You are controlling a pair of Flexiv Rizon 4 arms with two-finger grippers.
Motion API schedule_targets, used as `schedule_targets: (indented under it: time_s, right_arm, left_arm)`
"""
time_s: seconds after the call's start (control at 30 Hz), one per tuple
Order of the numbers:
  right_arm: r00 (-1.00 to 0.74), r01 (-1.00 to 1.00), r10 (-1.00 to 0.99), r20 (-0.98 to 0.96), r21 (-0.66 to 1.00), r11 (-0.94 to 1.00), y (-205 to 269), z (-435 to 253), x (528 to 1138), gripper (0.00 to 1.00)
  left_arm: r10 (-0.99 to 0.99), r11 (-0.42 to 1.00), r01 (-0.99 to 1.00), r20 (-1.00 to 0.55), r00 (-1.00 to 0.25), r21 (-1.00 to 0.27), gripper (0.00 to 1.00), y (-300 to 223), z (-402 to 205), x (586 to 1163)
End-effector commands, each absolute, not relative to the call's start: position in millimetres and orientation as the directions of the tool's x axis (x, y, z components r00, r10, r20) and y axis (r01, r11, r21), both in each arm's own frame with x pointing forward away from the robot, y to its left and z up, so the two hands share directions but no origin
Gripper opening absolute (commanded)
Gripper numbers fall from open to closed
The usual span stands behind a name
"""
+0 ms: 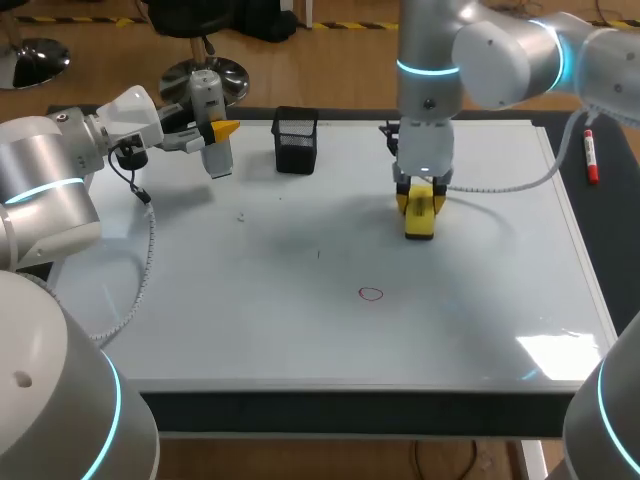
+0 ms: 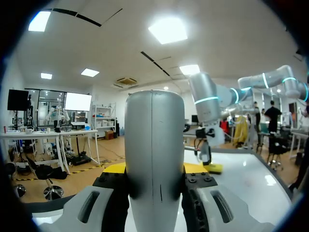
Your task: Pick up the inspection probe, press it on each red-marked spot on the whiteboard one by one, put down the probe, pick up the eraser, and wipe off all the red marks.
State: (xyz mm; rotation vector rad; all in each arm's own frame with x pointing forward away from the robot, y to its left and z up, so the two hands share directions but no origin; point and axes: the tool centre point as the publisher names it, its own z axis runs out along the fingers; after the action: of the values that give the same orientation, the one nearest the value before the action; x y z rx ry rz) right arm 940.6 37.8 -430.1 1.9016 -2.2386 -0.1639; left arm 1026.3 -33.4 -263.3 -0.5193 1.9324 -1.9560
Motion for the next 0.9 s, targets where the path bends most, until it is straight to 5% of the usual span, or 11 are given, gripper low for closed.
schedule_targets:
  time_s: [0.03,0.9]
  right_arm:
    - [-0.156,-0.966,-0.984,0.084,0.195,0.170,28.1,-425.1,948.9,0.00]
    - [-0.221,-0.964,-0.972,0.075,0.133,0.230,-24.0,-382.2,989.2,0.00]
  left_arm:
    - [-0.487,-0.017,-0.011,0.018,-0.873,-1.000,0.00,-34.3,-263.0,1026.1]
    - [-0.487,-0.017,-0.011,0.018,-0.873,-1.000,0.00,-34.3,-263.0,1026.1]
